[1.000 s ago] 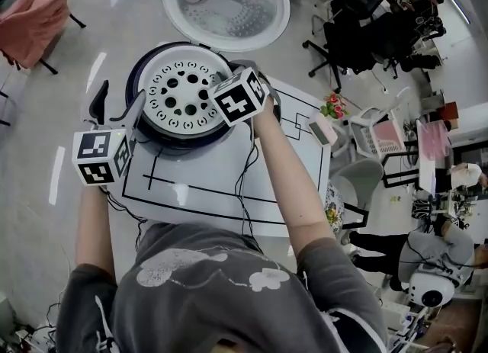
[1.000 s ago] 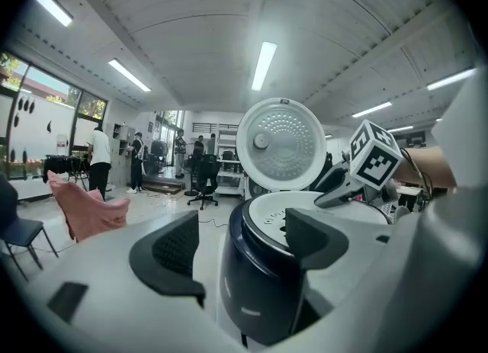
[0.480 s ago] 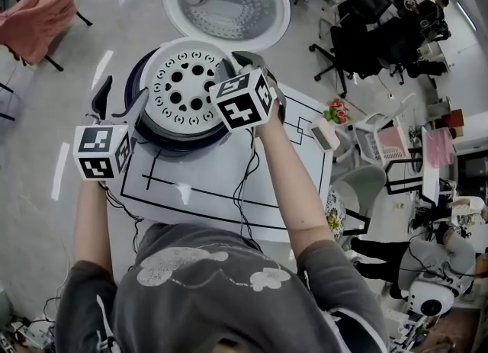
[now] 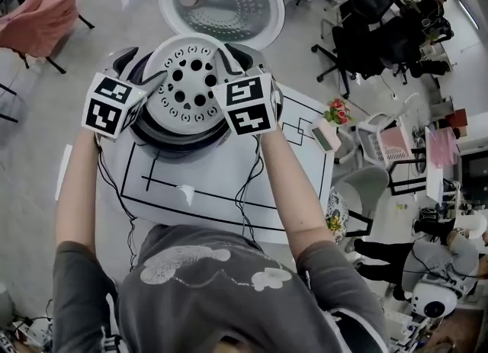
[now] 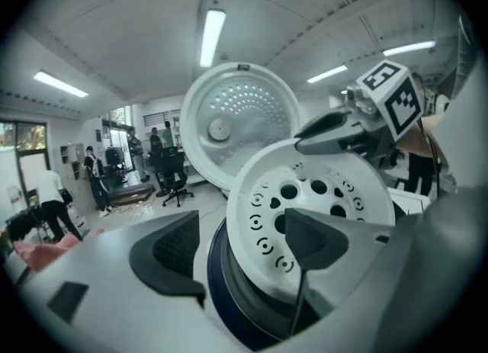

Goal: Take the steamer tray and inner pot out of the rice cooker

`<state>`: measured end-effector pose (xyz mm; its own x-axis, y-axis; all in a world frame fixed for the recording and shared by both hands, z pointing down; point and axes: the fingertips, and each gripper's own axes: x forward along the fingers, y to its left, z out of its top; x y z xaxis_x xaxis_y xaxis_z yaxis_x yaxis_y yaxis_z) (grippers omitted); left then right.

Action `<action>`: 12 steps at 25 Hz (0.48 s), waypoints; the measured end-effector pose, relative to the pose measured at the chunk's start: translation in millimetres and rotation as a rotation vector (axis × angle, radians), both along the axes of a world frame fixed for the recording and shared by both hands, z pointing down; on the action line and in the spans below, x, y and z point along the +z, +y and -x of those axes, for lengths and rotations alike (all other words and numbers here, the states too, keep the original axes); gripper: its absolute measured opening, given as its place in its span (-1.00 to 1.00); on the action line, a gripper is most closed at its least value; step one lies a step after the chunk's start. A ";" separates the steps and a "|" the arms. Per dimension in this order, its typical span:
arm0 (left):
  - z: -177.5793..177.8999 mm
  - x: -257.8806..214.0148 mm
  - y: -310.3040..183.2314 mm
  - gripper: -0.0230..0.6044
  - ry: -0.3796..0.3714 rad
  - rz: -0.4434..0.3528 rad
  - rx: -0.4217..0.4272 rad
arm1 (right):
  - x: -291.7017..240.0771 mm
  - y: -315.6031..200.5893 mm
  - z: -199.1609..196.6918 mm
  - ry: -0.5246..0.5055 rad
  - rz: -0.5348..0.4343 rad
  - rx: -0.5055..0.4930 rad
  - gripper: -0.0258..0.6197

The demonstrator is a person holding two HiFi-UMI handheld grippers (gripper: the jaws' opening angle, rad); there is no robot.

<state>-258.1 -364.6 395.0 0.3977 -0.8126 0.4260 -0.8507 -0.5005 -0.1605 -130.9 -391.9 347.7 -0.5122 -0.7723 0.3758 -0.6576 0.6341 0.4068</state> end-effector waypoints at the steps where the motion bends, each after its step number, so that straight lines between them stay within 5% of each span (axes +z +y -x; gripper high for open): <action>1: -3.3 5.0 -6.8 0.21 -0.039 0.029 0.030 | -1.9 0.8 0.8 -0.014 -0.004 -0.008 -0.72; 7: -15.3 18.8 -38.8 0.10 -0.158 0.108 0.131 | -8.5 4.9 1.5 -0.061 -0.014 -0.025 -0.73; 12: -19.1 29.1 -47.0 -0.45 -0.286 0.141 0.173 | -12.8 6.3 1.2 -0.102 -0.009 -0.034 -0.73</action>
<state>-239.0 -411.6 424.2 0.3727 -0.6692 0.6429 -0.6823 -0.6672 -0.2989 -132.1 -385.7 334.9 -0.5735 -0.7568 0.3137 -0.6739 0.6535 0.3447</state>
